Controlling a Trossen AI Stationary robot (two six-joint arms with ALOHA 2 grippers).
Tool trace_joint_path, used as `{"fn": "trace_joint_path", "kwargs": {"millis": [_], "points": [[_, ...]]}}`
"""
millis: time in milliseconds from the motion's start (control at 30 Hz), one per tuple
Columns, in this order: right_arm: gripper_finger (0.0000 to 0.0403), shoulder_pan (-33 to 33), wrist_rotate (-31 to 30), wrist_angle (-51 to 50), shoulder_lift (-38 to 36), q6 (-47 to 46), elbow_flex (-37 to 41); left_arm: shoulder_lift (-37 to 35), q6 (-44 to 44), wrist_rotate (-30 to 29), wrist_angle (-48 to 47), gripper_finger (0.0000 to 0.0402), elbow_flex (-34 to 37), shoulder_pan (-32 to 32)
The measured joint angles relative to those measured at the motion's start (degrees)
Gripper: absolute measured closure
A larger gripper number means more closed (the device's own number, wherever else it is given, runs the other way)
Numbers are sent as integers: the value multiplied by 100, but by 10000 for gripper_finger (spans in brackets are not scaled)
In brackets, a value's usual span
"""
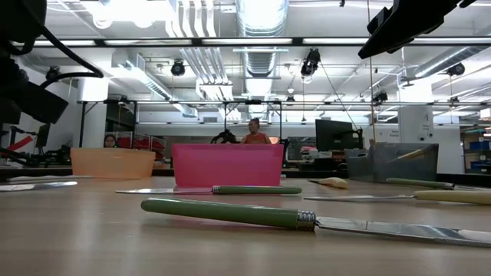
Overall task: Sort silverware by color (type)
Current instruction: Put the bottom white patterned table knife into the red bin
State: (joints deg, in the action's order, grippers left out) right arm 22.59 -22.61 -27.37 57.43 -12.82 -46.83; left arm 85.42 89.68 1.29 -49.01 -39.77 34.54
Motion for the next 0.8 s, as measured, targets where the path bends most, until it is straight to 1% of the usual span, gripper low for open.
{"fn": "trace_joint_path", "kwargs": {"millis": [267,300,567,800], "points": [[342,-2,0,2,0,0,0,7,250,-63,114,386,4,70],[342,0,0,2,0,0,0,7,299,-79,101,392,6,70],[342,0,0,-2,0,2,0,5,344,-168,57,397,-100,147],[342,-1,0,-7,0,42,1,-82,301,-516,-96,400,-481,169]]}}
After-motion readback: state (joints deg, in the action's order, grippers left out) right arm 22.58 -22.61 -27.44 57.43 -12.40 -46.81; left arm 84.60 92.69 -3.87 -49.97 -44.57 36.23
